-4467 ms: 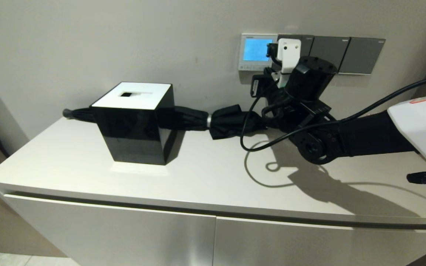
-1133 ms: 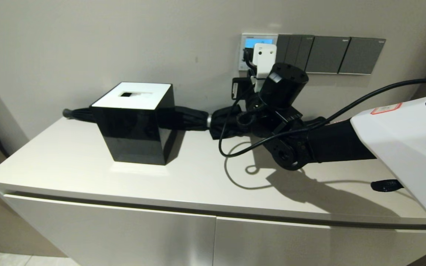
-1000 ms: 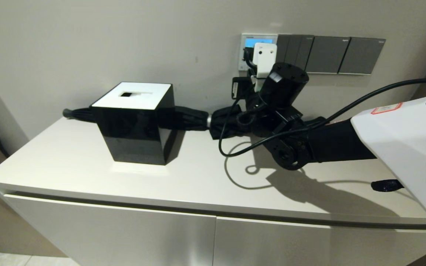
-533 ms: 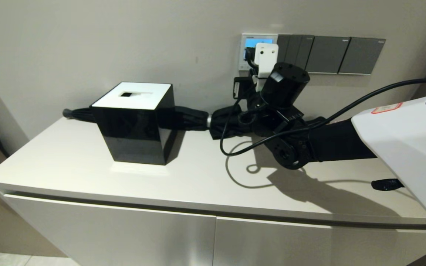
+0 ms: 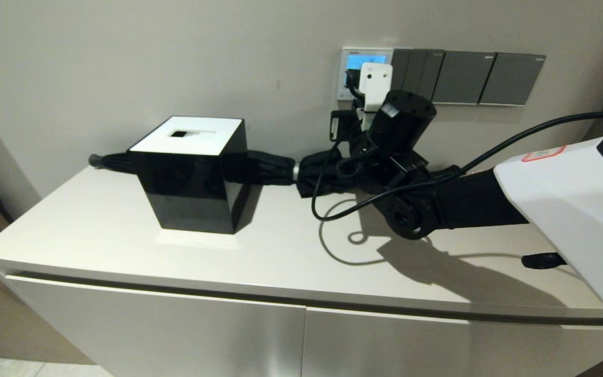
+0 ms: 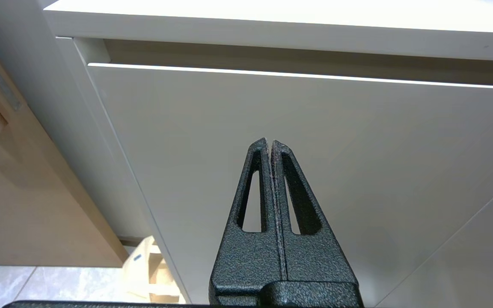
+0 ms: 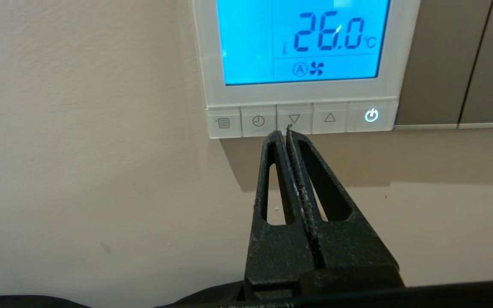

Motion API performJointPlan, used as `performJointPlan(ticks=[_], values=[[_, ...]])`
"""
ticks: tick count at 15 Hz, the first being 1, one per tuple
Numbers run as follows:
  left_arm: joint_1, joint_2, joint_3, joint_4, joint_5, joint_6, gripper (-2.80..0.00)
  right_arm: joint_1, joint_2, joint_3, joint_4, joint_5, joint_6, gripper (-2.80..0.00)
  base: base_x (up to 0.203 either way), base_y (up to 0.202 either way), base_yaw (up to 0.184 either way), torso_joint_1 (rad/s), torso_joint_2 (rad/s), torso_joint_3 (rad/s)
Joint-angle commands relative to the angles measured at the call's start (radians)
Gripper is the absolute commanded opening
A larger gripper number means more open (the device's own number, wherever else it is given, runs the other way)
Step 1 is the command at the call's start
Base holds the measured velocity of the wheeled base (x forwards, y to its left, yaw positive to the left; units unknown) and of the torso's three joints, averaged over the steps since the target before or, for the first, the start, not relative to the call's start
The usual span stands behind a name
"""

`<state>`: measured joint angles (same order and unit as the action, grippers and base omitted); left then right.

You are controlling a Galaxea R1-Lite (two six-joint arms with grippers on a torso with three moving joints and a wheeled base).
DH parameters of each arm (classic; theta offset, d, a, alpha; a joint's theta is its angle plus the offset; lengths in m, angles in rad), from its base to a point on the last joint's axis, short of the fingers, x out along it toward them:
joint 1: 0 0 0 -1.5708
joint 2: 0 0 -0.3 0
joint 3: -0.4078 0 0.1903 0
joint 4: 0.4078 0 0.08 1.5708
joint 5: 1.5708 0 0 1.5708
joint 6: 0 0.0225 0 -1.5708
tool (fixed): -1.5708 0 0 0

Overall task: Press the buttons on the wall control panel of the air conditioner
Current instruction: Press the temperature decrease button

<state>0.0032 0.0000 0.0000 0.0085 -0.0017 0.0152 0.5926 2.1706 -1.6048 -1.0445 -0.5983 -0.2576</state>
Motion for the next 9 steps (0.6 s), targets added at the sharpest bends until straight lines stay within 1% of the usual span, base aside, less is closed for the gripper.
performJointPlan(ticks=[1, 9], values=[[0.000, 0.001, 0.000, 0.001, 0.000, 0.000, -2.80, -0.005, 0.011, -0.009, -0.006, -0.005, -0.002, -2.80, 0.000, 0.000, 0.000, 0.000, 0.00, 0.000], [0.000, 0.001, 0.000, -0.001, 0.000, 0.000, -2.80, -0.009, 0.008, -0.042, 0.016, -0.003, -0.002, -2.80, 0.000, 0.000, 0.000, 0.000, 0.00, 0.000]])
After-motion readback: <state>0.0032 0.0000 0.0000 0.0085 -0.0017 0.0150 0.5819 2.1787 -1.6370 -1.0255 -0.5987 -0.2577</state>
